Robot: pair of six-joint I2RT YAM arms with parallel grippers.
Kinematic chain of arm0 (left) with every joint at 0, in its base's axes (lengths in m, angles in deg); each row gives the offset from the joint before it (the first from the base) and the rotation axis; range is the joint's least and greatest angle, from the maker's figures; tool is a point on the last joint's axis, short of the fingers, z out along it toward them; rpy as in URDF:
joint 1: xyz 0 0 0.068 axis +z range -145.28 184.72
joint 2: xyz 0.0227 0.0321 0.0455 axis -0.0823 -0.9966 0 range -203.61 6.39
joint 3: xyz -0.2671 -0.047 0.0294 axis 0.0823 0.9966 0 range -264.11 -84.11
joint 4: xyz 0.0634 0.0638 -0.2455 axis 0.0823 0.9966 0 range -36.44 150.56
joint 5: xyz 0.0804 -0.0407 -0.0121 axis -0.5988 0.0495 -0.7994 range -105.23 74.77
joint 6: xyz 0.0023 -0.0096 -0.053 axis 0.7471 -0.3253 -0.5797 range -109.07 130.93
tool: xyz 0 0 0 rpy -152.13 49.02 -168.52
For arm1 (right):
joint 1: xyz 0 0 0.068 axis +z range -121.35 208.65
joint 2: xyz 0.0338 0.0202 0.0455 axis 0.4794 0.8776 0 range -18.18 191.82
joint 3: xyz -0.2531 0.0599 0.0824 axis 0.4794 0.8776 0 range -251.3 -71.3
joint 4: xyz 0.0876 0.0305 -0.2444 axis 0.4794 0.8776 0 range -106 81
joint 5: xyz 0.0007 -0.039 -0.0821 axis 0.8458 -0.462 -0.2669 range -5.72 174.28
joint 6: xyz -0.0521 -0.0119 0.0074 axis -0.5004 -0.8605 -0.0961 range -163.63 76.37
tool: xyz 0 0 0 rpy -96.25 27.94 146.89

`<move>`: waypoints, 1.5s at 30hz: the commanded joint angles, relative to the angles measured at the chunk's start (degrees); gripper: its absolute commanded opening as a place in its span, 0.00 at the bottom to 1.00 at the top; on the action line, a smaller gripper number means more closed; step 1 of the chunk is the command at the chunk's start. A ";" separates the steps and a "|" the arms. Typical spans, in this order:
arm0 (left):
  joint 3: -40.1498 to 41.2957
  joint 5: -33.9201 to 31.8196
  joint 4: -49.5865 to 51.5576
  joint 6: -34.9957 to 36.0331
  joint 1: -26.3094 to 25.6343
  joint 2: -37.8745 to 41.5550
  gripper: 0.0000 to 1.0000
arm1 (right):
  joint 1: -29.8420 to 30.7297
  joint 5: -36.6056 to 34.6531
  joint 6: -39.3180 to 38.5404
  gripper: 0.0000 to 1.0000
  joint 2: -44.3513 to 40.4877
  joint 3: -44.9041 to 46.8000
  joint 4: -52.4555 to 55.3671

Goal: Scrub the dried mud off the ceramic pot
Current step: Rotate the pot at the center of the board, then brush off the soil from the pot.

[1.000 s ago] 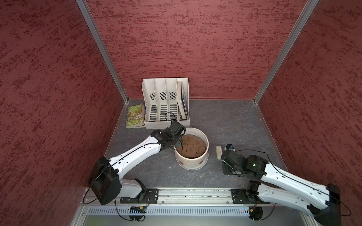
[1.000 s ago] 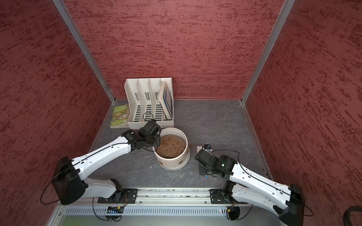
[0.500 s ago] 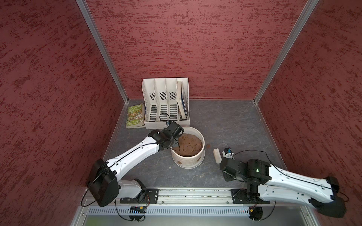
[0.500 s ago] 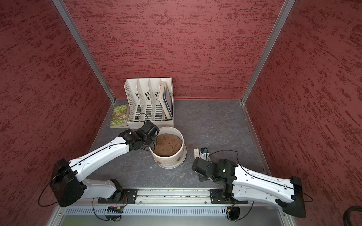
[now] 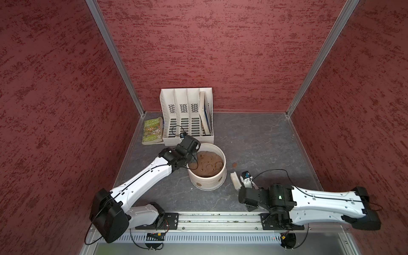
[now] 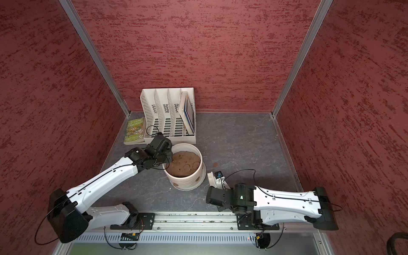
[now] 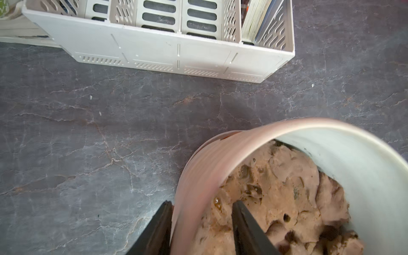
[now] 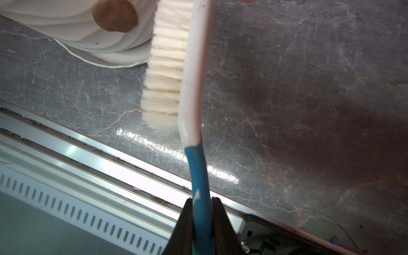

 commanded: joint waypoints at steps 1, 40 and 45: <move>-1.34 2.18 -4.74 1.72 1.05 -2.35 0.47 | 1.39 -0.99 0.94 0.00 0.28 -1.62 -2.71; -7.14 17.00 -2.53 22.74 1.30 -7.90 0.00 | -13.29 3.97 -9.84 0.00 -0.64 -0.12 -7.68; -8.13 16.65 -1.68 23.88 0.75 -8.96 0.00 | -17.26 6.57 -14.42 0.00 4.11 -1.11 -11.98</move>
